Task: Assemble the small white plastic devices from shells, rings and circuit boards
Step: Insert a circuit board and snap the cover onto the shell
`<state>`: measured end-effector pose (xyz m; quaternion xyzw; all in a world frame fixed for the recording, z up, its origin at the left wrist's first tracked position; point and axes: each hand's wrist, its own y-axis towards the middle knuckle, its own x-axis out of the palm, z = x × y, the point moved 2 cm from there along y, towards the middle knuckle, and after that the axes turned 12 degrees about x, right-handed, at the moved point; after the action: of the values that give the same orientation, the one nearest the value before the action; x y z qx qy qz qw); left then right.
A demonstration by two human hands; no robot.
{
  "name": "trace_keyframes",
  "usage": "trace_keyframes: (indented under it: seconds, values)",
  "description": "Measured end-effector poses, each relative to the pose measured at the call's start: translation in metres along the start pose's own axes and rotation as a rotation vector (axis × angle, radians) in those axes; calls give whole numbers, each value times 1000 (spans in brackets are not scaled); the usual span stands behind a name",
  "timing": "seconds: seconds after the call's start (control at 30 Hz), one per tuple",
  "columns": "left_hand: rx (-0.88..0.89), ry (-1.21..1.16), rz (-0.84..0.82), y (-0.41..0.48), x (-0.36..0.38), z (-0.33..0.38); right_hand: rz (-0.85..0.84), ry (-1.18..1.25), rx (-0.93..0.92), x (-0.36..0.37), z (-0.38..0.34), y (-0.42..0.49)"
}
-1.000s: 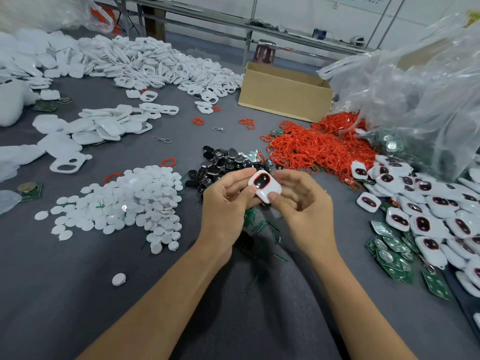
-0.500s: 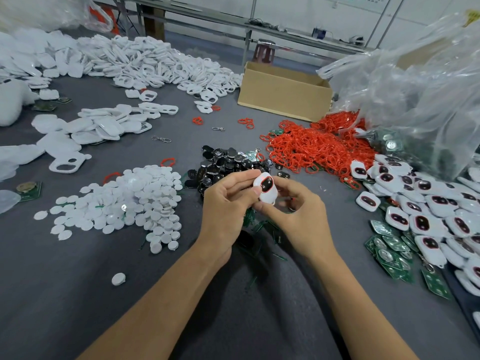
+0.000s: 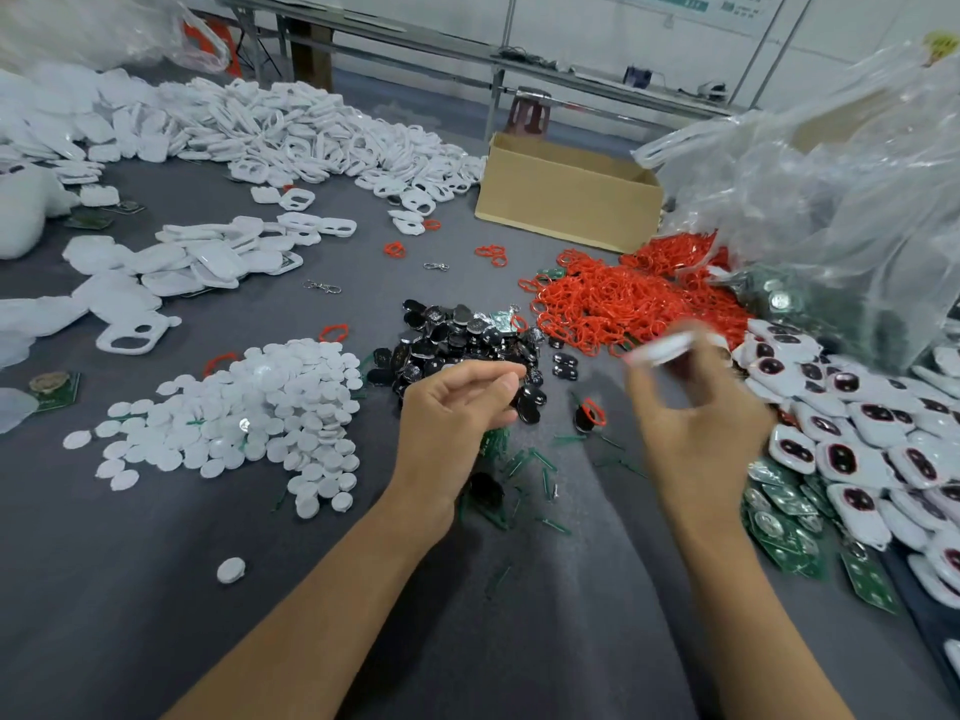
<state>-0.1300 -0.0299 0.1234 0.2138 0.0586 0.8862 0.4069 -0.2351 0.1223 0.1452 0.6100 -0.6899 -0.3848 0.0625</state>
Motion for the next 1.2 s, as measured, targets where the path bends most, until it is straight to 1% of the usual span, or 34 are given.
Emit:
trace_keyframes:
  seconds: [0.03, 0.07, 0.1, 0.13, 0.2, 0.3, 0.37, 0.47, 0.57, 0.63, 0.7, 0.77, 0.97, 1.07, 1.2]
  values:
    - [-7, 2, 9, -1, 0, 0, -153, -115, 70, 5, 8, -3]
    - [-11, 1, 13, -1, -1, 0, -295, -171, 155, 10, 16, -7]
    - [-12, -5, 15, 0, -2, 0, -351, -176, 207, 11, 23, -9]
    - [-11, -14, 18, 0, -2, 0, -342, -161, 222, 12, 26, -9]
    - [-12, -17, 18, 0, -2, 0, -270, -122, 216, 10, 23, -8]
    - [-21, -2, 0, 0, -1, -1, -164, -17, 153, 10, 12, -7]
    - [-40, 8, -28, -1, 1, -3, -173, 43, 86, 13, 0, -12]
    - [-85, -22, -87, -3, 6, -4, -284, 64, 12, 24, -18, -26]
    - [-104, -63, -81, -2, 7, -4, -391, 147, 24, 32, -26, -35]
    - [-111, -70, -73, -1, 5, -4, -459, 211, 93, 34, -25, -35]
    - [-125, -79, -68, -1, 3, -5, -553, 285, 207, 34, -25, -35]
    - [-139, -83, -57, 0, 2, -6, -612, 365, 325, 34, -24, -34]
    - [-125, -44, -84, -1, 3, -6, -806, 598, 484, 36, -25, -34]
    - [-128, -37, -90, -1, 3, -6, -839, 624, 509, 38, -25, -36]
    - [-134, -43, -127, -2, 4, -5, -810, 585, 493, 36, -23, -32]
